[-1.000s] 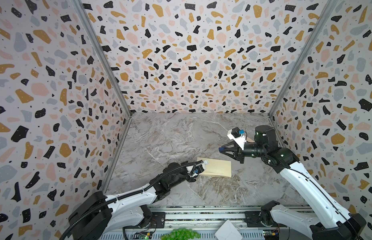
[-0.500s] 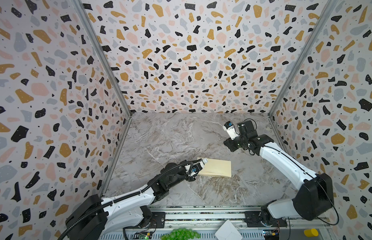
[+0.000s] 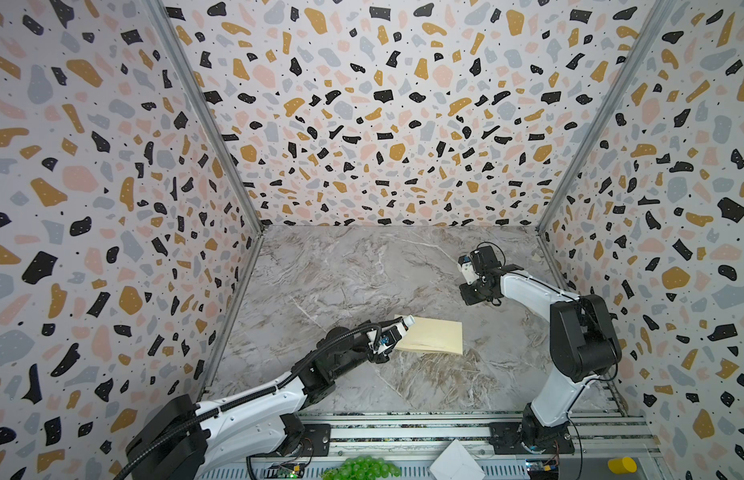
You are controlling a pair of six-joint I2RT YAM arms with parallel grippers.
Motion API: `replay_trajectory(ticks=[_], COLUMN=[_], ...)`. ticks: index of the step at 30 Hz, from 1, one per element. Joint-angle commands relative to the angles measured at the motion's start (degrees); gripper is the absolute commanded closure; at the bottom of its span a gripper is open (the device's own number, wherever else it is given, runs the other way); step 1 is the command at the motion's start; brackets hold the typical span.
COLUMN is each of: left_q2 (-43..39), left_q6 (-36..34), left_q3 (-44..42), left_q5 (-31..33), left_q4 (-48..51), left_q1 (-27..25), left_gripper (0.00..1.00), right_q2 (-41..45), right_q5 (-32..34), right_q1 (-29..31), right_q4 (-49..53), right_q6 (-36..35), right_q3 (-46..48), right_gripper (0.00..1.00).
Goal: Place the letter into the envelope and seal it
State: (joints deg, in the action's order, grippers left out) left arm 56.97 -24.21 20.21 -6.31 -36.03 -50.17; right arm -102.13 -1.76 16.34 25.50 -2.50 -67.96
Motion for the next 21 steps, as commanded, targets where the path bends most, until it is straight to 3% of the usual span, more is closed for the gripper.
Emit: replay_trajectory(ticks=[1,8,21], left_q2=[-1.39,-1.33,-2.41], left_q6=[1.14,0.94,3.20], left_q3=[-0.44,-0.61,-1.09], left_q5=[-0.66,-0.37,-0.89], left_q4=[-3.43,-3.64,-4.35], left_q1=[0.12,0.14,0.08], left_gripper=[1.00,1.00,1.00], right_q2=[-0.66,-3.59,-3.13], right_q5=[0.79,1.12,-0.33], right_q1=[-0.20,-0.33,-0.33], right_q4=[-0.19,0.33,2.18], right_q6=[0.81,0.79,1.09], right_q3=[-2.51,-2.75,-2.89], right_gripper=[0.85,0.76,0.45])
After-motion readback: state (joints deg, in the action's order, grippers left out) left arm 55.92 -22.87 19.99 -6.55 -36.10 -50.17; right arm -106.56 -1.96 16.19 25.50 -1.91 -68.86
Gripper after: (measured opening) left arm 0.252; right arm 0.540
